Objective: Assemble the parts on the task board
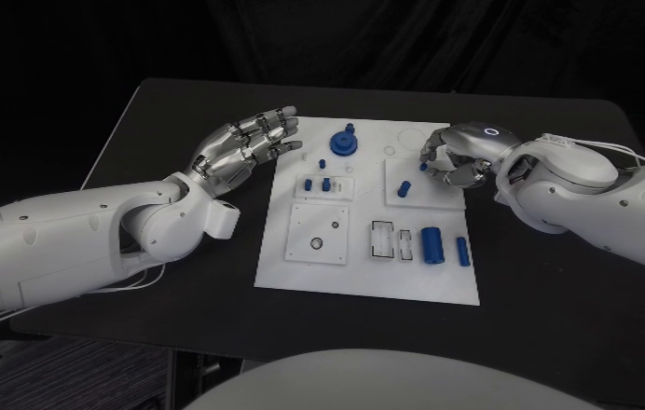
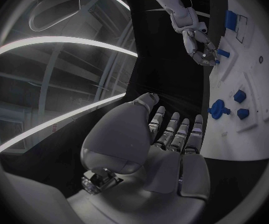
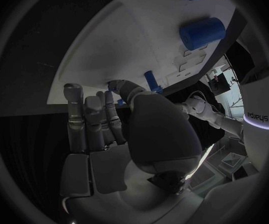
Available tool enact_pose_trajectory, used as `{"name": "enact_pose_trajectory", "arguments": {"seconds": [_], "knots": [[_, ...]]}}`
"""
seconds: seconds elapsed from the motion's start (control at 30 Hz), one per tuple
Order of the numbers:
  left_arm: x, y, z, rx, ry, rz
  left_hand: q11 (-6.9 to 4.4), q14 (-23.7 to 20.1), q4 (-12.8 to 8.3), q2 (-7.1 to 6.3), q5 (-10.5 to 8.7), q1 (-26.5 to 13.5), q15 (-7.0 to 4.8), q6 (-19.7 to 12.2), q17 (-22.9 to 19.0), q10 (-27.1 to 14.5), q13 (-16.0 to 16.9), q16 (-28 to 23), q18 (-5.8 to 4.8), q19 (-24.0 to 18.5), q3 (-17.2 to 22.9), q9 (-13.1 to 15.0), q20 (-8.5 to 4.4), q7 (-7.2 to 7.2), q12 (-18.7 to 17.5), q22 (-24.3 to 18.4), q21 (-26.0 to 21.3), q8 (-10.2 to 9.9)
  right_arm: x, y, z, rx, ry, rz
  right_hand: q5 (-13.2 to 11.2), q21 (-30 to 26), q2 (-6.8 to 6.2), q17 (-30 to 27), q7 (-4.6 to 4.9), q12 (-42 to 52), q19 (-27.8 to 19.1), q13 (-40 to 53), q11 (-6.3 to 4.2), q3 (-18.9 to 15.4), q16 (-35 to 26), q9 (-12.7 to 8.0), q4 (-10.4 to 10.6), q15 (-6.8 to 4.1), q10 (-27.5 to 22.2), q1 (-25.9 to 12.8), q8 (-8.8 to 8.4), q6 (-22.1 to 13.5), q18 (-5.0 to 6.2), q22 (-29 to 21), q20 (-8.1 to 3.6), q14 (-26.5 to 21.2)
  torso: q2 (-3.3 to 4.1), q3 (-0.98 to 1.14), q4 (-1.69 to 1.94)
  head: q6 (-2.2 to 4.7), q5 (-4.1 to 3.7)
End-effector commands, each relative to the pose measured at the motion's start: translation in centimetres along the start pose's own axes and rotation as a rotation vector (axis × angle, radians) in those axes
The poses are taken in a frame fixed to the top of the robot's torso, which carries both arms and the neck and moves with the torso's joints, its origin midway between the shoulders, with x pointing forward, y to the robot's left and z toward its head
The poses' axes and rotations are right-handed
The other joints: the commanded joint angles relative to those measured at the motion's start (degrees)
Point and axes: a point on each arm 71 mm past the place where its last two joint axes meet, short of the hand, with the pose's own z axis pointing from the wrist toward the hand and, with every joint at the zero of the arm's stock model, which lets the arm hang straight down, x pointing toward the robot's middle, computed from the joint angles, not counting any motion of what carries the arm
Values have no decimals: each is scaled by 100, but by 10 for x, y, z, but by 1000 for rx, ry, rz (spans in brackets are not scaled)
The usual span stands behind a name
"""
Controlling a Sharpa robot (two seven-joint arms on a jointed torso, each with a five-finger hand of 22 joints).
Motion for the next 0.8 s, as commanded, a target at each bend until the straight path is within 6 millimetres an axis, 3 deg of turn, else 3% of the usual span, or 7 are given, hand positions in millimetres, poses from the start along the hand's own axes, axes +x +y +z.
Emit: {"name": "enact_pose_trajectory", "arguments": {"seconds": [0.03, 0.8], "knots": [[2, -11, 0, 171, 18, -25, 55, 42, -60, 63, 31, 8, 20, 54, 7, 4, -7, 27, 77, 54, 7, 0, 18, 5, 38, 7, 36, 25, 0, 0, 0, -7, -28, 16, 27, 66, 61, -7, -3, 2, 59, -31, -1, 29, 41, 6, 9, -19, 94, 9, 43, 58, -8, 248, -3, 58, -2, -4, -3, -1, -5], [2, -3, 1, 135, 31, -40, 83, 164, -237, 100, 70, 34, 137, 202, 22, 1, -10, 138, -34, 217, 172, -10, 31, 135, 65, 10, 63, 50, 11, 1, 7, -5, -10, 64, -63, 150, 77, -73, -23, 55, 161, -178, -60, 28, 108, -40, -21, -73, 400, 63, 34, 62, -27, 305, -54, 118, -5, -4, -3, -1, -7]]}}
